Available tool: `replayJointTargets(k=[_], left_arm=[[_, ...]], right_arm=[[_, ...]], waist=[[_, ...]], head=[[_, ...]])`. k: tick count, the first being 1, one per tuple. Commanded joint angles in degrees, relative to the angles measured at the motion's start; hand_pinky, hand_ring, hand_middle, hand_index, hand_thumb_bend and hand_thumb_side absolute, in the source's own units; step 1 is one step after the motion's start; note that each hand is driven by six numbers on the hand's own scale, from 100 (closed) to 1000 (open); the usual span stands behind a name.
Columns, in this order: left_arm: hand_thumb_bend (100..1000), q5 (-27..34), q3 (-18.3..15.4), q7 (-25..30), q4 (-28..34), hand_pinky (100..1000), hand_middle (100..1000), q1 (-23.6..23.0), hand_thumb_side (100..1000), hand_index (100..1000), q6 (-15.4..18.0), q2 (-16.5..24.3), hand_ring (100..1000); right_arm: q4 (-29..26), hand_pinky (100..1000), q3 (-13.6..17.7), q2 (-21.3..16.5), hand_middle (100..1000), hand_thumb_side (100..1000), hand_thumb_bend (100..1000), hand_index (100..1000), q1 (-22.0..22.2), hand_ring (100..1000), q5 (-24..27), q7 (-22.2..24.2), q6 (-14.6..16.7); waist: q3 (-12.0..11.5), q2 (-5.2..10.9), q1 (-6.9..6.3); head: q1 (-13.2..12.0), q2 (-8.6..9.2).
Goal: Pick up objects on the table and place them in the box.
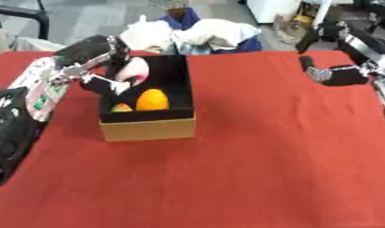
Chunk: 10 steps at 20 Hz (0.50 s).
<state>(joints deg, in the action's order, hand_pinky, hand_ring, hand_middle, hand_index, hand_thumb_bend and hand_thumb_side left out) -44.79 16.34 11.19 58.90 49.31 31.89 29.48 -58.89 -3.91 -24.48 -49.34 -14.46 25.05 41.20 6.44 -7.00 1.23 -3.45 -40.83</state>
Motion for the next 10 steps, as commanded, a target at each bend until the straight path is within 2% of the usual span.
replayJointTargets(k=[1, 2, 3, 4, 6, 9, 10], left_arm=[[133, -0.98, -0.21, 2.64, -0.28, 544, 539, 0.71, 259, 663, 0.72, 0.70, 544], [127, -1.20, -0.33, 3.44, -0.42, 583, 597, 0.62, 272, 710, 0.74, 0.80, 587], [128, -1.37, -0.46, 4.17, -0.46, 588, 606, 0.53, 274, 717, 0.70, 0.93, 594], [131, -1.35, -0.67, 4.64, -0.42, 626, 671, 0.41, 273, 770, 0.54, 1.13, 646], [135, -0.68, -1.21, 4.65, -0.17, 658, 719, 0.16, 260, 802, -0.13, 1.49, 691], [102, 1.35, -1.93, 3.56, 0.66, 669, 745, -0.21, 436, 817, -1.29, 2.12, 716], [145, 2.18, -2.15, 3.14, 1.17, 674, 752, -0.34, 654, 822, -1.56, 2.42, 722]], right_arm=[[-0.36, 693, 0.52, -1.14, 576, 100, 100, 687, -0.74, 600, 0.67, 11.01, 10.77], [-0.36, 693, 0.56, -1.18, 576, 100, 100, 687, -0.70, 600, 0.70, 11.02, 10.77], [-0.35, 693, 0.61, -1.21, 576, 100, 100, 687, -0.65, 600, 0.71, 11.01, 10.77], [-0.32, 693, 0.65, -1.27, 576, 100, 100, 687, -0.59, 600, 0.70, 11.00, 10.77], [-0.24, 693, 0.74, -1.39, 576, 103, 100, 687, -0.43, 600, 0.64, 10.96, 10.77], [-0.18, 694, 0.83, -1.44, 577, 106, 100, 687, -0.22, 601, 0.52, 10.93, 10.77], [-0.16, 694, 0.84, -1.46, 577, 107, 100, 687, -0.15, 601, 0.46, 10.94, 10.77]], waist=[[-0.05, 1.12, 0.06], [-0.10, 1.14, 0.07], [-0.14, 1.15, 0.09], [-0.20, 1.18, 0.11], [-0.34, 1.26, 0.15], [-0.57, 1.37, 0.19], [-0.64, 1.43, 0.20]], head=[[-0.04, -0.20], [-0.03, -0.19], [-0.02, -0.19], [0.07, -0.21], [0.17, -0.26], [0.32, -0.26], [0.38, -0.27]])
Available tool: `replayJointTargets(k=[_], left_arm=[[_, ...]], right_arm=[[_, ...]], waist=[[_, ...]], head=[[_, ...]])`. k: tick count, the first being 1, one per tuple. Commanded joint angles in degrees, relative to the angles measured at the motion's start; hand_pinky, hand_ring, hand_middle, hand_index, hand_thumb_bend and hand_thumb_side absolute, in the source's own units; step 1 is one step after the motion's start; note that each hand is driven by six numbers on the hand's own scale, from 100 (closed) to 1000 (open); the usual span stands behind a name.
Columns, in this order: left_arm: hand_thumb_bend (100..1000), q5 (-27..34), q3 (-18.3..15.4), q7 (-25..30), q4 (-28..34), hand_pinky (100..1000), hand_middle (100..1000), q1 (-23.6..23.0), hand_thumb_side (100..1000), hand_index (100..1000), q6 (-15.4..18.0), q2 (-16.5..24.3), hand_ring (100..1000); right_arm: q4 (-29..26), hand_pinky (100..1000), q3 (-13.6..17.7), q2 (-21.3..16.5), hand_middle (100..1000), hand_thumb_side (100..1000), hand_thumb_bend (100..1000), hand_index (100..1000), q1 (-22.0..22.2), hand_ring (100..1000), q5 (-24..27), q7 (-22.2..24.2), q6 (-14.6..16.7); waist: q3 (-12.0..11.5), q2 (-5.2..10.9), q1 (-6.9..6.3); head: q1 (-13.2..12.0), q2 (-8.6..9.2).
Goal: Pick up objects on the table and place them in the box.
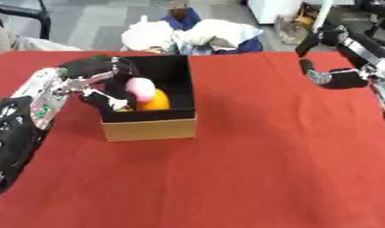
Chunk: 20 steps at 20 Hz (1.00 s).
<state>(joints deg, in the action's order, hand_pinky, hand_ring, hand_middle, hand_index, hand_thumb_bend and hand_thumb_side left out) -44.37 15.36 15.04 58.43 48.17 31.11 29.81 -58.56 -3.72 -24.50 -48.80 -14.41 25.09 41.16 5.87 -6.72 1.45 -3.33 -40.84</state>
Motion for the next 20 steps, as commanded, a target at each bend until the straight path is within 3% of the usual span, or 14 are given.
replayJointTargets(k=[1, 3, 5, 8, 14, 17, 20], left_arm=[[176, 2.46, -1.39, -1.17, 2.36, 677, 755, 0.66, 703, 824, -1.06, 2.44, 724], [291, 2.50, -1.80, -2.43, 4.29, 693, 764, 0.48, 787, 829, -1.79, 3.22, 737], [323, 2.29, -2.25, -4.11, 6.11, 688, 762, -0.03, 849, 830, -2.58, 3.76, 733], [338, 4.90, -3.13, -6.54, 9.30, 661, 745, -1.24, 784, 824, -3.82, 4.92, 702], [277, 19.35, -6.73, -9.18, 20.69, 602, 698, -7.31, 589, 804, -8.76, 8.81, 641], [214, 25.80, -9.46, -9.32, 27.30, 586, 682, -12.03, 539, 796, -11.84, 10.87, 624], [148, 31.12, -12.21, -9.47, 33.09, 570, 662, -17.40, 548, 791, -14.27, 11.68, 606]], right_arm=[[-0.46, 694, 0.69, -1.49, 577, 107, 100, 687, -0.60, 601, 0.38, 10.89, 10.80], [-0.40, 694, 0.80, -1.63, 577, 107, 100, 687, -0.41, 601, 0.30, 10.81, 10.80], [-0.36, 694, 0.96, -1.72, 577, 107, 100, 687, -0.25, 601, 0.23, 10.64, 10.80], [-0.38, 694, 1.14, -1.98, 577, 107, 100, 687, 0.05, 600, 0.19, 10.34, 10.80], [-0.50, 693, 2.04, -2.99, 575, 104, 100, 684, 1.45, 598, 0.35, 8.87, 10.80], [-0.67, 692, 2.84, -3.72, 577, 102, 100, 685, 2.63, 599, 0.68, 7.56, 10.80], [-1.07, 690, 3.76, -4.45, 579, 103, 100, 690, 4.12, 598, 1.11, 6.04, 10.80]], waist=[[-0.16, 1.21, -0.01], [-0.35, 1.35, 0.01], [-0.53, 1.46, 0.03], [-0.82, 1.68, 0.10], [-1.80, 2.20, 0.21], [-2.48, 2.45, 0.23], [-3.08, 2.64, 0.24]], head=[[0.35, -0.30], [0.48, -0.39], [0.57, -0.40], [0.80, -0.57], [1.31, -1.05], [1.46, -1.35], [1.61, -1.61]])
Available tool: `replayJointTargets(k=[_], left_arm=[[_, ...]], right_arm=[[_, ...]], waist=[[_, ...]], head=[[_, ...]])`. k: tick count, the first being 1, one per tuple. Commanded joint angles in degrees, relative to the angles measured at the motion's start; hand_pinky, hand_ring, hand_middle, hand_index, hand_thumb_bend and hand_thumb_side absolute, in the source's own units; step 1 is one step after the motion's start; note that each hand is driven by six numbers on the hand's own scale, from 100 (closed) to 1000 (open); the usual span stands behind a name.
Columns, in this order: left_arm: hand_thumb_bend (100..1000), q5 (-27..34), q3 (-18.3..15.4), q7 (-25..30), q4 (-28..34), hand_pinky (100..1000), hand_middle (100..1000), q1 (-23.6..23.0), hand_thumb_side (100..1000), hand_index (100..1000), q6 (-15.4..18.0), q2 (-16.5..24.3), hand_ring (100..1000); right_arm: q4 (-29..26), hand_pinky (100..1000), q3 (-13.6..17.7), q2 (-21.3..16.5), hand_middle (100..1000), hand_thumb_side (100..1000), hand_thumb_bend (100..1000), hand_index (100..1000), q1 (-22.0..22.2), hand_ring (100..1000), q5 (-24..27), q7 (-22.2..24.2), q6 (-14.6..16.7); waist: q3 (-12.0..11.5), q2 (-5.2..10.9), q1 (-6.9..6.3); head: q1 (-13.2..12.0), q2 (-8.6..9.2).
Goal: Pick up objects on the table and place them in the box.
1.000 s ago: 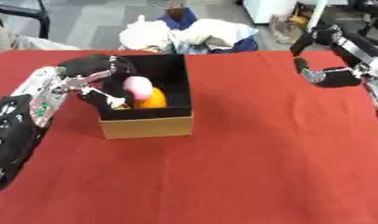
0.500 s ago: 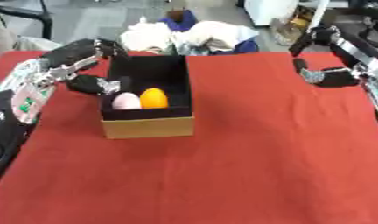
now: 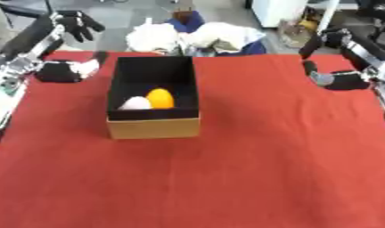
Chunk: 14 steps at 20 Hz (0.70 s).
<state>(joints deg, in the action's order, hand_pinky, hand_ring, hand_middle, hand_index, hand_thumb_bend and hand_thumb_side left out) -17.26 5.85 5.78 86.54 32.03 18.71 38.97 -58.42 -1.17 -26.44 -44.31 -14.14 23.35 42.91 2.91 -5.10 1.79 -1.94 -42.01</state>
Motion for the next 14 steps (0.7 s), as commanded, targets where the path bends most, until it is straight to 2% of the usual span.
replayJointTargets(k=[1, 7, 11, 14], left_arm=[[111, 5.21, -3.61, -0.28, 6.63, 565, 657, -3.14, 557, 790, -2.56, 2.51, 602], [100, 6.88, -8.19, 0.02, 13.15, 559, 646, -13.25, 583, 785, -5.65, 0.08, 598], [100, 4.31, -10.76, 1.04, 14.43, 551, 634, -17.75, 456, 778, -6.42, -2.22, 590], [100, 3.49, -12.03, 0.46, 14.95, 541, 626, -20.19, 433, 776, -6.99, -3.37, 580]], right_arm=[[-1.40, 689, 1.55, -2.71, 578, 105, 100, 690, 0.16, 597, 1.02, 7.25, 9.03], [-2.96, 689, 3.13, -3.64, 583, 116, 100, 688, 2.99, 596, 1.96, 4.75, 7.82], [-4.04, 689, 3.91, -4.19, 588, 116, 100, 690, 4.14, 597, 2.48, 3.86, 7.10], [-4.82, 690, 4.51, -4.35, 587, 144, 100, 685, 4.97, 597, 2.92, 3.34, 6.49]], waist=[[-0.27, 1.05, -0.07], [-0.87, 1.01, 0.20], [-1.20, 0.94, 0.37], [-1.41, 0.93, 0.40]], head=[[0.27, -0.52], [0.56, -0.54], [0.78, -0.49], [0.75, -0.44]])
